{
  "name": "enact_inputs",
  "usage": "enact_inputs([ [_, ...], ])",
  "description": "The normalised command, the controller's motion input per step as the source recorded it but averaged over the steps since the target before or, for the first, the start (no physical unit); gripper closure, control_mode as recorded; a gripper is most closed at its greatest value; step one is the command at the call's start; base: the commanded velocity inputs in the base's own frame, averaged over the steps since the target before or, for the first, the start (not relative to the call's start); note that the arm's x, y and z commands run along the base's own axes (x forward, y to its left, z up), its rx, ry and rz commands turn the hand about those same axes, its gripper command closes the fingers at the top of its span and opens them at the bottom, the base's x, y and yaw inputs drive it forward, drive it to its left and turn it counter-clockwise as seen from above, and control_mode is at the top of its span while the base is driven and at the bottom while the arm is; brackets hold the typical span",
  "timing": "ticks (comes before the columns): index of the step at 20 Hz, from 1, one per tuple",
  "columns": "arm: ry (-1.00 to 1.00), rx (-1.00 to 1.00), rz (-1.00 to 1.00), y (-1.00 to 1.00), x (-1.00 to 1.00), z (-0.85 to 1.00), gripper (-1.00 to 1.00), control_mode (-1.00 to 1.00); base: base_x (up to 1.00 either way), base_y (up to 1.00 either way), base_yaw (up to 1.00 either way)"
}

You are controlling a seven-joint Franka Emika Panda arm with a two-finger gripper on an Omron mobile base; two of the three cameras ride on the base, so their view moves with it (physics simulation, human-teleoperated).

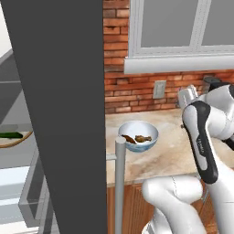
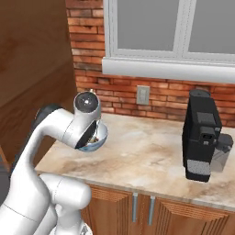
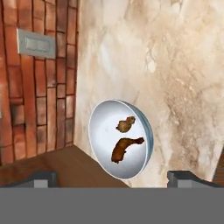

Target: Place the bowl with the cucumber and avocado on the second highest shelf of the fridge. Place the bowl with the chicken drumsticks on the top shelf of the fridge.

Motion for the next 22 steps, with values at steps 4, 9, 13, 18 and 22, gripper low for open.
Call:
enact_inputs([
  [4, 0.44, -0.02, 0.23, 0.01, 0.41, -0.64, -1.0, -1.0, 0.0, 0.0, 0.0],
  [9, 0.08, 0.0, 0.17, -0.01, 0.2, -0.51, -1.0, -1.0, 0.0, 0.0, 0.0],
  [13, 0.06, -0.04, 0.24, 0.18, 0.24, -0.69, -1.0, -1.0, 0.0, 0.0, 0.0],
  [18, 0.05, -0.09, 0.24, 0.29, 0.14, -0.56, -1.0, -1.0, 0.0, 0.0, 0.0],
  [22, 0.01, -0.09, 0.2, 0.17, 0.14, -0.42, -1.0, -1.0, 0.0, 0.0, 0.0],
])
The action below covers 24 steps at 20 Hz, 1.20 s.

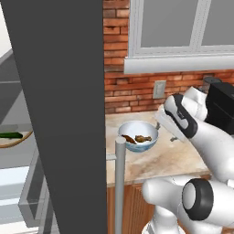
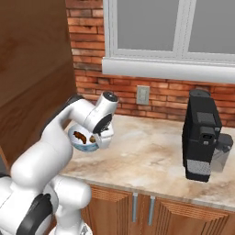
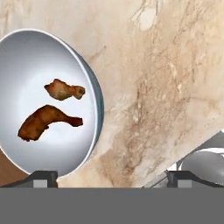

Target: Place the bowl with the cucumber and avocado on the second highest shelf of the fridge. Place the bowl with the chicken drumsticks on the top shelf of the fridge.

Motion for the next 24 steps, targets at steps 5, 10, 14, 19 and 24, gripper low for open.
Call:
enact_inputs([
  [5, 0.0, -0.1, 0.18, 0.14, 0.26, -0.48, -1.0, -1.0, 0.0, 0.0, 0.0],
  [10, 0.0, -0.11, 0.17, 0.12, 0.17, -0.47, -1.0, -1.0, 0.0, 0.0, 0.0],
  [14, 0.0, -0.09, 0.14, 0.03, 0.27, -0.37, -1.0, -1.0, 0.0, 0.0, 0.0],
  [19, 0.0, -0.03, 0.07, 0.0, 0.42, -0.2, -1.0, -1.0, 0.0, 0.0, 0.0],
  [24, 0.0, 0.0, 0.01, 0.0, 0.44, -0.17, -1.0, -1.0, 0.0, 0.0, 0.0],
])
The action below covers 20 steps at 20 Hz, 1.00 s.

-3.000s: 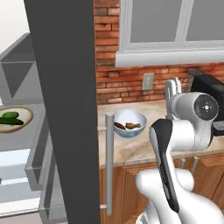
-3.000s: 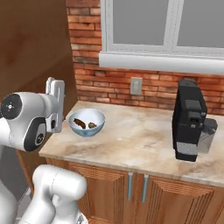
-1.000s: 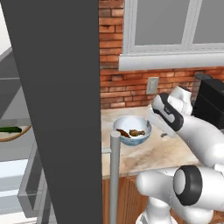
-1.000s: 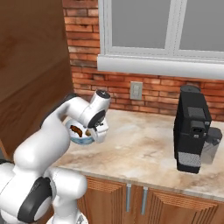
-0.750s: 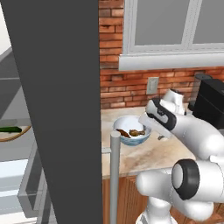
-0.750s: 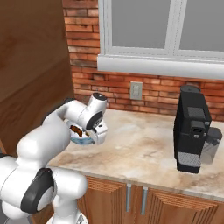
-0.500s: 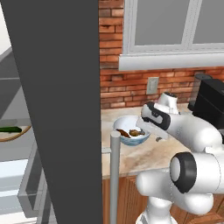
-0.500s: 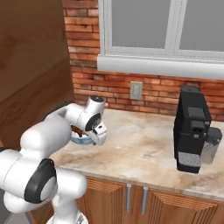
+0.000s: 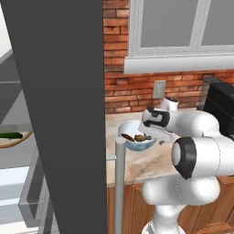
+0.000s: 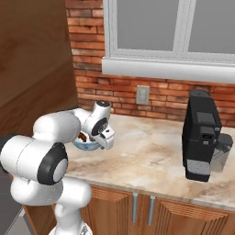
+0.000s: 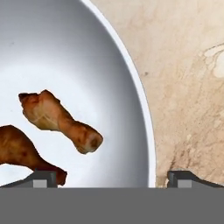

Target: Place the bowl with the cucumber and avocado on the second highest shelf of the fridge. Place the bowl with the chicken drumsticks on the top shelf of the fridge.

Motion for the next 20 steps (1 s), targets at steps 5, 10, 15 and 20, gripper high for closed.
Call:
enact_inputs([
  [5, 0.0, -0.02, 0.0, 0.02, 0.0, -0.44, 1.0, -1.0, 0.0, 0.0, 0.0],
  [10, 0.0, 0.0, 0.0, 0.0, 0.0, -0.03, 1.0, -1.0, 0.0, 0.0, 0.0],
  [15, 0.0, 0.0, 0.0, 0.0, -0.21, 0.0, 1.0, -1.0, 0.0, 0.0, 0.0],
  [20, -0.09, 0.0, -0.04, -0.02, -0.89, 0.16, 1.0, -1.0, 0.0, 0.0, 0.0],
])
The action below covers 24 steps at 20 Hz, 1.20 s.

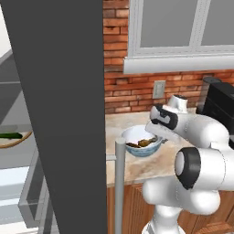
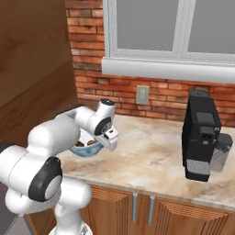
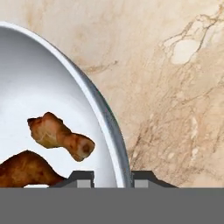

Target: Place the bowl with the cucumber and avocado on the second highest shelf of the fridge. Place the bowl with the chicken drumsticks on the top shelf of the fridge.

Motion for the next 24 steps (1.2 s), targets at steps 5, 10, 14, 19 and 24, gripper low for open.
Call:
enact_inputs([
  [5, -0.24, 0.0, -0.12, 0.0, -1.0, 0.68, 1.0, -1.0, 0.0, 0.0, 0.0],
  [10, -0.31, 0.04, -0.22, -0.03, -1.0, 0.96, 1.0, -1.0, 0.0, 0.0, 0.0],
  [14, -0.25, 0.1, -0.25, -0.11, -1.0, 0.91, 1.0, -1.0, 0.0, 0.0, 0.0],
  [19, -0.14, 0.03, -0.17, -0.11, -0.75, 0.33, 1.0, -1.0, 0.0, 0.0, 0.0],
  [24, -0.03, 0.0, -0.01, 0.0, -0.17, 0.0, 1.0, 1.0, -0.8, -0.01, -0.01],
])
